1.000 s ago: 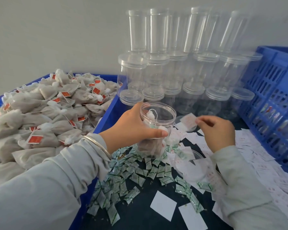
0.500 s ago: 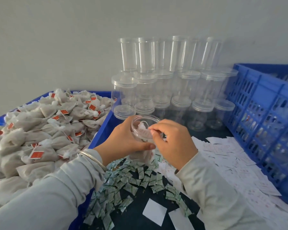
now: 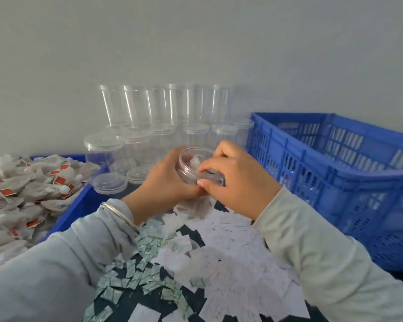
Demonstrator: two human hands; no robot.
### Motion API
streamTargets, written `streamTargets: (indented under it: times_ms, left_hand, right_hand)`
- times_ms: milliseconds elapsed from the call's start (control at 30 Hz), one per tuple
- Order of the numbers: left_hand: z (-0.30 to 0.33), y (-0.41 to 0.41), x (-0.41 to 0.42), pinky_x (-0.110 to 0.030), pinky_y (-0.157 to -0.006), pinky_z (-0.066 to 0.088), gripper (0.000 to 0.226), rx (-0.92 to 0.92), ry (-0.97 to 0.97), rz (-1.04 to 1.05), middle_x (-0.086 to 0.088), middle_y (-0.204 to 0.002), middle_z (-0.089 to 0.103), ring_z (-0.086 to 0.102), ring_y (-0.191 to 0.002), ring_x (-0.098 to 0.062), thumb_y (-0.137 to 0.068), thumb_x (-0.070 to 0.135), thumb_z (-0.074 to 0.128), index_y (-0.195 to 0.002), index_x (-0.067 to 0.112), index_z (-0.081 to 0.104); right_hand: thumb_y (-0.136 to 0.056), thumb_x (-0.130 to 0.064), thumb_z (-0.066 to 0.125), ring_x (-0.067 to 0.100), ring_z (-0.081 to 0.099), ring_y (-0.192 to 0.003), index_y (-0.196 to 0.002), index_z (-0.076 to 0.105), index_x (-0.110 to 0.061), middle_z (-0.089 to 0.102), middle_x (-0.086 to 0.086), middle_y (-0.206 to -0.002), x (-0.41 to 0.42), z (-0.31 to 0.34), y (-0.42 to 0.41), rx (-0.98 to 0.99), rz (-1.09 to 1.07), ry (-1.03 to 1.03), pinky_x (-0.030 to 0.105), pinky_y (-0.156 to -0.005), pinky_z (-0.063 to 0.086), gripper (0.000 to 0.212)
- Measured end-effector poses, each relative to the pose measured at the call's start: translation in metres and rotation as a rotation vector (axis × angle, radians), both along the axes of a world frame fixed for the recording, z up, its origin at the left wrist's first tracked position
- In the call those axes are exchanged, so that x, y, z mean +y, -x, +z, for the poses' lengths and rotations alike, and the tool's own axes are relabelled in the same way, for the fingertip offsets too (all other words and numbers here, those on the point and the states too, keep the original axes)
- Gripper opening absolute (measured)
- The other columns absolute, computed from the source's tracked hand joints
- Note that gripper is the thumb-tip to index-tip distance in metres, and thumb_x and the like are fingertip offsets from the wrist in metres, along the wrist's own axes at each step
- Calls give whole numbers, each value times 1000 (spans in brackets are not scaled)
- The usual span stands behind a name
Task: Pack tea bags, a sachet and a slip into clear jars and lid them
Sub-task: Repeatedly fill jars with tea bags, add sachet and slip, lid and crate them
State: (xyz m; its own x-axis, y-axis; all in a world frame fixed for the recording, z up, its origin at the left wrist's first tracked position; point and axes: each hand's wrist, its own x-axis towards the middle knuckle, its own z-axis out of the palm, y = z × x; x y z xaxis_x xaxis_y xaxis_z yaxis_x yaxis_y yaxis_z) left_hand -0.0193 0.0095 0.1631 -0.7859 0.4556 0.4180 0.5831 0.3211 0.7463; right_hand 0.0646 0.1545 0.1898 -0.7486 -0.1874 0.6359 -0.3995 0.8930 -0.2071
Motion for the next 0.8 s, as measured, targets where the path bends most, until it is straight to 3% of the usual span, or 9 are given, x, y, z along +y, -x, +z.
streamTargets:
  times_ms: [133,233,300,400,467,567,700,767,800]
  left_hand:
    - [34,-1,59,-15,-86,47,91,74,-63,-79,18,-108,64,60,-98,6,-40,55,71,-125,29,50]
    - [57,1,100,-7,-82,41,69,118,-93,-119,24,-98,61,56,-91,18,-49,41,88,-107,38,51]
    - [71,7,126,2,-76,38,60,152,-123,-127,30,-91,56,51,-83,26,-57,33,90,-99,42,48]
    - [88,13,164,-10,-85,44,67,186,-190,-152,19,-103,61,57,-95,10,-58,37,88,-114,30,51]
    - [98,19,195,-12,-82,42,72,238,-236,-126,13,-106,57,54,-102,-3,-54,44,84,-115,24,52]
    - [106,29,232,-18,-82,42,71,260,-273,-111,6,-104,57,53,-105,-9,-53,44,80,-114,19,55]
    - [102,51,271,-16,-77,41,42,195,-354,-86,14,-90,54,55,-96,-9,-64,29,81,-93,28,51]
    - [91,62,287,-17,-77,48,36,129,-369,-85,5,-88,60,58,-87,-8,-62,31,74,-90,27,52]
    - [83,70,295,-26,-84,52,44,60,-333,-51,-4,-95,62,60,-92,-15,-60,33,72,-97,19,54]
  right_hand:
    - [-88,-27,64,14,42,-80,-108,71,-16,38,0,-90,47,38,-12,41,-119,-93,23,-72,29,24]
    - [-92,-25,57,16,42,-81,-103,73,-13,43,3,-88,80,67,-17,20,-195,-211,30,-74,32,23]
    - [-93,-25,55,15,42,-83,-102,73,-12,45,2,-88,101,87,-17,13,-243,-266,33,-77,35,24]
    - [-93,-24,52,18,47,-86,-102,72,-11,48,2,-87,130,109,-11,22,-311,-343,34,-80,38,25]
    - [-93,-26,53,25,54,-88,-101,70,-11,56,5,-87,152,119,-2,20,-341,-355,34,-78,39,25]
    - [-91,-30,57,25,56,-87,-103,69,-10,66,10,-94,176,130,14,-29,-361,-333,31,-75,39,26]
    - [-91,-27,58,27,58,-92,-103,71,-12,68,11,-98,208,137,48,-106,-435,-337,35,-83,44,23]
    - [-93,-28,56,28,58,-95,-102,71,-19,67,7,-100,222,128,69,-132,-486,-352,33,-82,44,20]
    - [-94,-29,53,29,58,-95,-99,69,-22,65,5,-99,229,121,81,-137,-528,-397,31,-78,41,18]
